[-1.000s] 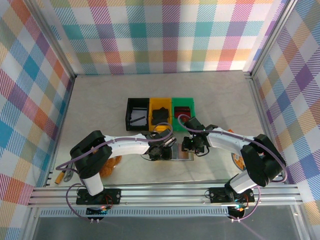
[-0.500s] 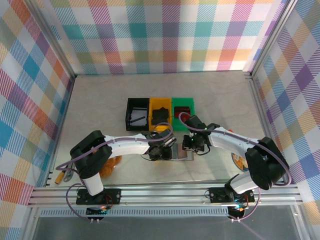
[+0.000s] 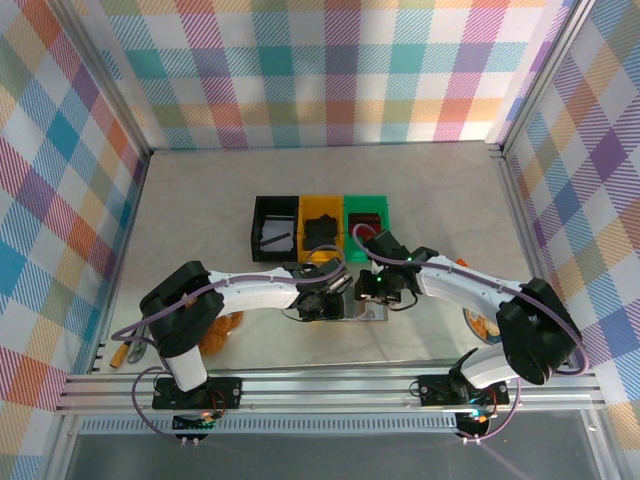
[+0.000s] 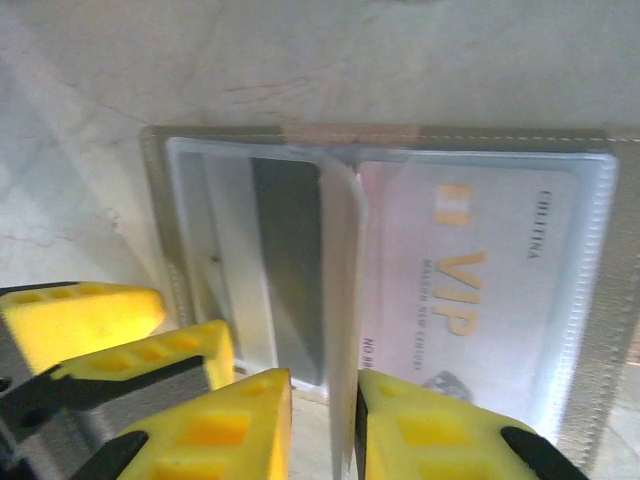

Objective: Take the credit cards out of the card holder

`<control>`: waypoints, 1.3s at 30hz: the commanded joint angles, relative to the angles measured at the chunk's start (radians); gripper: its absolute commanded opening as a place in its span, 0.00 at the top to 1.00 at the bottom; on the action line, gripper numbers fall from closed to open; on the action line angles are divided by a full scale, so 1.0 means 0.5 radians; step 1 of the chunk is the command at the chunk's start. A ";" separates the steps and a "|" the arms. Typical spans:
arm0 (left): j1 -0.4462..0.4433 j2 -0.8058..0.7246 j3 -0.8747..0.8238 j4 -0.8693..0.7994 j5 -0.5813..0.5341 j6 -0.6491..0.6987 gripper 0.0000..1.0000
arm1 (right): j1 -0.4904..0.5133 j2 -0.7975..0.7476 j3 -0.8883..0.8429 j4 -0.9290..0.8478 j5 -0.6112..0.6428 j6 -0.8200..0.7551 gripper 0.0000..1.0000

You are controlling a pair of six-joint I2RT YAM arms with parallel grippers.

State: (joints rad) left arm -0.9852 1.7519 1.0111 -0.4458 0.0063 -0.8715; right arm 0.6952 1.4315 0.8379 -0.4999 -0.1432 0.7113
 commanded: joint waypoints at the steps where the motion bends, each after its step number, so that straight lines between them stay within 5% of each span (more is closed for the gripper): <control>1: -0.002 0.150 -0.127 -0.072 -0.016 -0.018 0.48 | 0.017 0.020 0.058 0.052 -0.072 0.048 0.74; 39: 0.062 -0.045 -0.178 -0.098 -0.111 0.031 0.48 | 0.032 0.015 0.067 0.061 -0.098 0.120 0.71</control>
State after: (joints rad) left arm -0.9787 1.7176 0.9722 -0.4072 0.0013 -0.8703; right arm 0.7017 1.4502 0.8513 -0.4713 -0.1741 0.7528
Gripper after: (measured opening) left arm 0.522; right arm 0.286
